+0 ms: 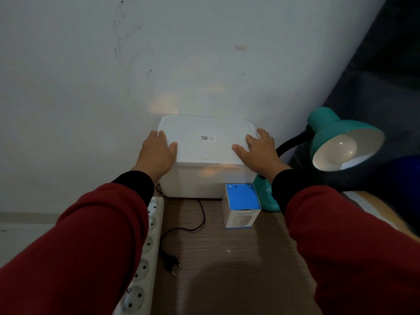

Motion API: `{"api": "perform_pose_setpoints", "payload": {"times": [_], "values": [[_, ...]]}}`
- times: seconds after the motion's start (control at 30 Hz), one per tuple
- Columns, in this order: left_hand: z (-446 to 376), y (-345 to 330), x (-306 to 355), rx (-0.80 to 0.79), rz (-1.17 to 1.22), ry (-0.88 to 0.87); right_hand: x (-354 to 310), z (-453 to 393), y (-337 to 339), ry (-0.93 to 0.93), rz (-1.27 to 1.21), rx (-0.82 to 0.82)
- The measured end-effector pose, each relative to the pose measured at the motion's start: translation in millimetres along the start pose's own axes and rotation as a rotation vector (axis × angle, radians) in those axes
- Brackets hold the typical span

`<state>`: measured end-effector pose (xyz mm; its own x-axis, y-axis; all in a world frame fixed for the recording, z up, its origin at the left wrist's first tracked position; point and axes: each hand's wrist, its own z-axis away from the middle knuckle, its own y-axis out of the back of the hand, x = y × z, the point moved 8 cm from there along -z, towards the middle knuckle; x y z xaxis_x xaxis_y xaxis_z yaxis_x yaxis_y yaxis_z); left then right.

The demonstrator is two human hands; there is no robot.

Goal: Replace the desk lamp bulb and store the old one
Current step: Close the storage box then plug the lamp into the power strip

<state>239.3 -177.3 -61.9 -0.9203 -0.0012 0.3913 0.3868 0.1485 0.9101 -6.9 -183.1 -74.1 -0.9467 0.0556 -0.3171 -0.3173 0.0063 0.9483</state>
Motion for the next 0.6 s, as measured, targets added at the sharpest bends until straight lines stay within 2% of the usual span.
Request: {"api": "perform_pose_setpoints", "payload": {"times": [0.27,0.43,0.6], "values": [[-2,-1,-2,-0.054,-0.045,0.013,-10,2,-1,0.051,0.030,-0.117],[-2,7,5,-0.203,-0.172,0.063,-14,7,10,-0.006,0.161,-0.225],[5,30,13,-0.264,-0.273,0.093,-23,23,39,-0.018,0.314,-0.197]]}}
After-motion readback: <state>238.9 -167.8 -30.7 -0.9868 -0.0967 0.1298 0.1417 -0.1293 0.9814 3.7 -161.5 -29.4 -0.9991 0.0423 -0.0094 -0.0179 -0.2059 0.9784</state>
